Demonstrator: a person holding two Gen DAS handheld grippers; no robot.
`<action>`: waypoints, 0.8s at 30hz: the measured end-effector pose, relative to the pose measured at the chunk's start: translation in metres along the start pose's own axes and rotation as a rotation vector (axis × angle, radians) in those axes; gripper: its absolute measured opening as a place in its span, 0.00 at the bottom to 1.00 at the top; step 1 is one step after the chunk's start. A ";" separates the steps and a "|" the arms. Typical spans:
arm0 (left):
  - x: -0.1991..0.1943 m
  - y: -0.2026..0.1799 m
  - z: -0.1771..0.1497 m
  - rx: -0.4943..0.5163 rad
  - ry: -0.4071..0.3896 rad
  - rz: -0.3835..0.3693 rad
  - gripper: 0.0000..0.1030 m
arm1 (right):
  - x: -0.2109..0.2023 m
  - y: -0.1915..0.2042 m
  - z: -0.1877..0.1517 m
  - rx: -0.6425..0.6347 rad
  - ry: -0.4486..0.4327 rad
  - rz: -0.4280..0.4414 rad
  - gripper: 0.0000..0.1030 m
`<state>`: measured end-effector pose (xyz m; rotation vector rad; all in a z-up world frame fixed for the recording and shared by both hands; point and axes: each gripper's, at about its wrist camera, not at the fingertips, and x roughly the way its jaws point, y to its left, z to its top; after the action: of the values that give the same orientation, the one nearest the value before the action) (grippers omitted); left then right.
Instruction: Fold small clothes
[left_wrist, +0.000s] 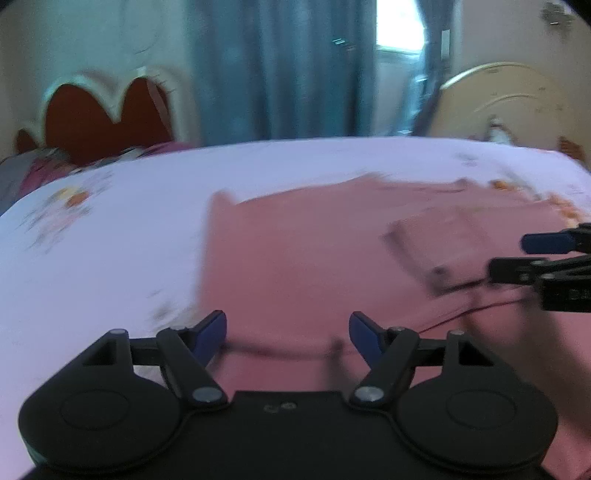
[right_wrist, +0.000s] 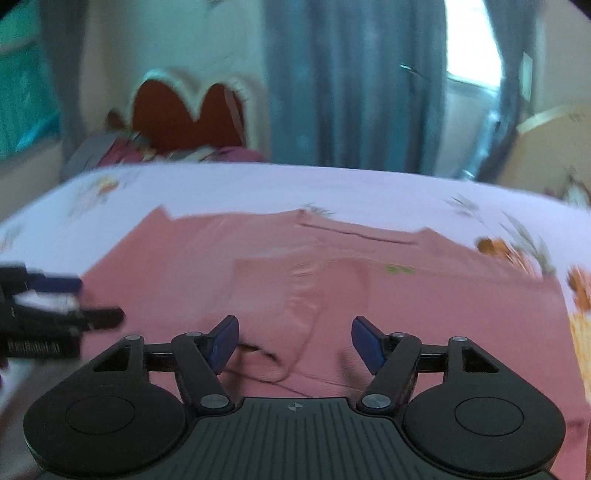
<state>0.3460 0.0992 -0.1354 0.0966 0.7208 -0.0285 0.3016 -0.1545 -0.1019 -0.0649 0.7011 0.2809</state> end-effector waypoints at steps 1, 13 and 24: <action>-0.002 0.008 -0.003 -0.010 0.008 0.016 0.68 | 0.005 0.007 -0.001 -0.035 0.012 -0.004 0.52; 0.017 0.025 -0.018 -0.018 0.009 0.118 0.61 | 0.027 0.007 0.005 -0.044 -0.030 -0.060 0.09; 0.024 0.024 -0.014 -0.022 -0.058 0.125 0.12 | -0.014 -0.100 -0.012 0.397 -0.003 -0.126 0.02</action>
<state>0.3558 0.1243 -0.1597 0.1196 0.6563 0.0960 0.3118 -0.2554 -0.1060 0.2690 0.7354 0.0178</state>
